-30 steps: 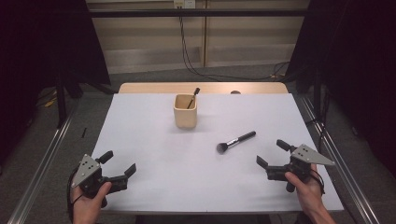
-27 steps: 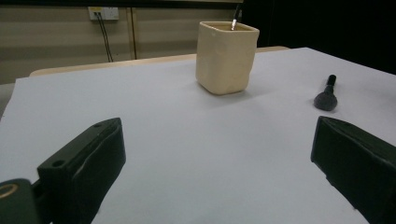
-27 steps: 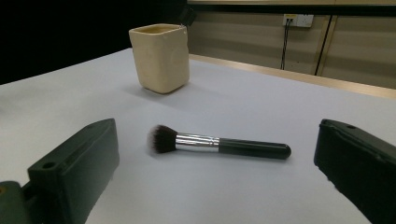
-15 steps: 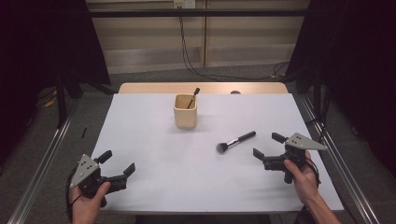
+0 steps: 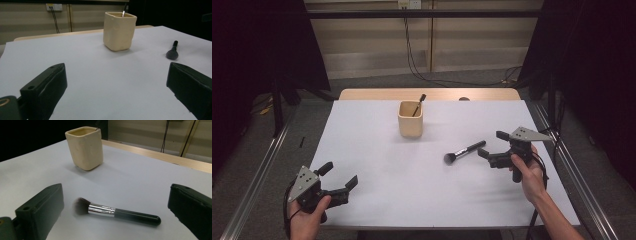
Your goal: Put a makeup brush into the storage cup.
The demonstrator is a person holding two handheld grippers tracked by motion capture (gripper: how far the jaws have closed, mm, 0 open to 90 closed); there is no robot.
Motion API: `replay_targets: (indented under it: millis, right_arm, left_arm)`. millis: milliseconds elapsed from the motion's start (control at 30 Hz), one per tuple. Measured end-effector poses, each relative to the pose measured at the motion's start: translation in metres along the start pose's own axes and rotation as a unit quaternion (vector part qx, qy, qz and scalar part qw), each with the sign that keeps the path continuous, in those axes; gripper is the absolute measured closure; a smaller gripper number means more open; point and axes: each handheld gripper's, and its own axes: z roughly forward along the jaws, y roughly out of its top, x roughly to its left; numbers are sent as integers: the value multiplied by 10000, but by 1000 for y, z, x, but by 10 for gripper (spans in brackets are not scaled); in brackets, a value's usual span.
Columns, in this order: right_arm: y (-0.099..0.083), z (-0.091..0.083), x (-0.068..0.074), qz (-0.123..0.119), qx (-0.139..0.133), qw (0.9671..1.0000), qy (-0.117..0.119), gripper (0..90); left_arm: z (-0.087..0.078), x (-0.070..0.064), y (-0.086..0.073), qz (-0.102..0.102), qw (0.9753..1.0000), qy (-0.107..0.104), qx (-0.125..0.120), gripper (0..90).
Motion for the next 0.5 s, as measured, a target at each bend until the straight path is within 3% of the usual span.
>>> replay_targets:
  millis: [133, 267, 500]
  right_arm:
    - [3, 6, -3, -57, 45, 10000, -51, 1]
    - [9, 13, -7, -117, 272, 9995, 148, 0]
    - [19, 30, -12, -259, 581, 9979, 140, 1]
  left_arm:
    - [-3, 1, 1, 11, 10000, 13, -37, 31]
    - [-2, 0, 1, 36, 10000, 17, 20, 31]
    - [0, -2, 1, 18, 10000, 27, 89, 32]
